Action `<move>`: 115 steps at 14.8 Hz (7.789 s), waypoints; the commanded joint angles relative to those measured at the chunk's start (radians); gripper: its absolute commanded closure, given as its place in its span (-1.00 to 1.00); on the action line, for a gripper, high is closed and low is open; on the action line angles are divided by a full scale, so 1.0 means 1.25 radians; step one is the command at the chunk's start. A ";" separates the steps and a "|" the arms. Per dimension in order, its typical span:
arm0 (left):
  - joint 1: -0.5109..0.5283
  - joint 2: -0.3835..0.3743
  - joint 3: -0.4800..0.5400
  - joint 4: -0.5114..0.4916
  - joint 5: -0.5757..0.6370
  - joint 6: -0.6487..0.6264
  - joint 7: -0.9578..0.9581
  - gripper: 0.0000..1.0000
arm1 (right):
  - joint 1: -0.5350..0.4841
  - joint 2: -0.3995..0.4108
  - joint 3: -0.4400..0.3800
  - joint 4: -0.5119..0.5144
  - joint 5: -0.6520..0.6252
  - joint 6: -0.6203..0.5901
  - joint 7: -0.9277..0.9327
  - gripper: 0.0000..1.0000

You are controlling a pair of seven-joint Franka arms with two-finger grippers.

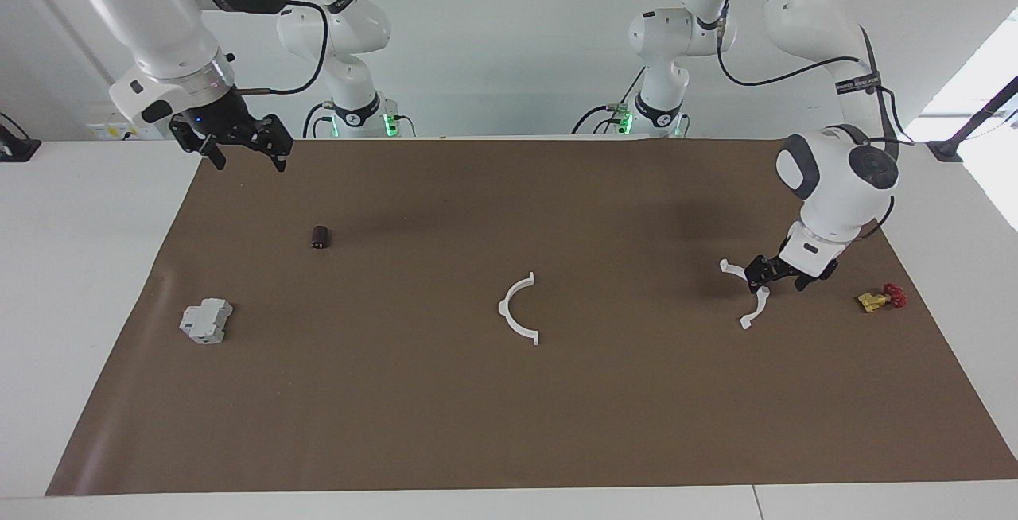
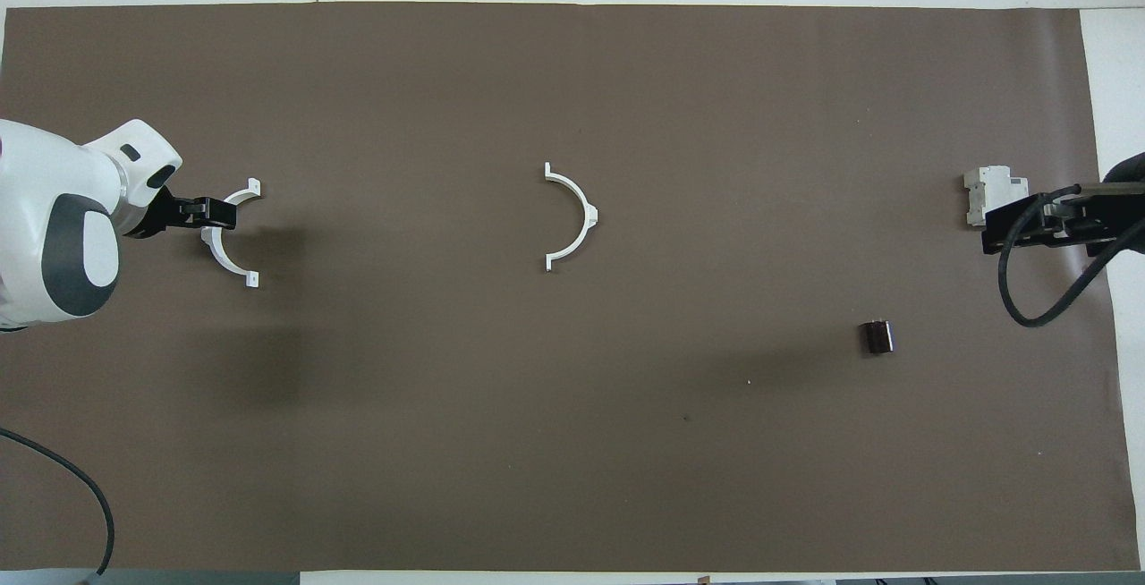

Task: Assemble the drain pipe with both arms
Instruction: 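Carry the clamp half with the left gripper toward the centered half, then press the held half against the centered half to close the ring, then open the left gripper and withdraw it from the joined ring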

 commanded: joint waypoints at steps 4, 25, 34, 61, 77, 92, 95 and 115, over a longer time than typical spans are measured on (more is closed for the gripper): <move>-0.005 -0.011 0.005 -0.045 0.008 0.024 0.003 0.08 | -0.038 0.011 0.005 0.019 0.005 0.016 -0.026 -1.00; -0.262 -0.005 0.005 0.139 0.057 -0.150 -0.351 1.00 | -0.039 0.027 0.005 0.071 0.030 -0.004 -0.026 -1.00; -0.439 0.169 0.007 0.291 0.094 -0.147 -0.561 1.00 | -0.038 0.027 0.005 0.065 0.030 0.000 -0.027 -1.00; -0.534 0.206 0.003 0.280 0.083 -0.116 -0.582 1.00 | -0.038 0.026 0.005 0.065 0.030 -0.001 -0.027 -1.00; -0.538 0.205 0.002 0.286 0.080 -0.104 -0.584 -0.06 | -0.038 0.025 0.005 0.062 0.030 -0.004 -0.027 -1.00; -0.477 0.044 0.005 0.141 0.080 -0.129 -0.714 -1.00 | -0.037 0.025 0.005 0.062 0.030 -0.004 -0.027 -1.00; -0.394 -0.063 0.004 0.068 0.080 -0.131 -0.694 -1.00 | -0.036 0.025 0.005 0.064 0.028 -0.001 -0.027 -1.00; 0.036 -0.248 0.012 0.192 -0.006 -0.498 -0.003 -1.00 | -0.029 0.026 0.009 0.069 0.028 -0.005 -0.109 -1.00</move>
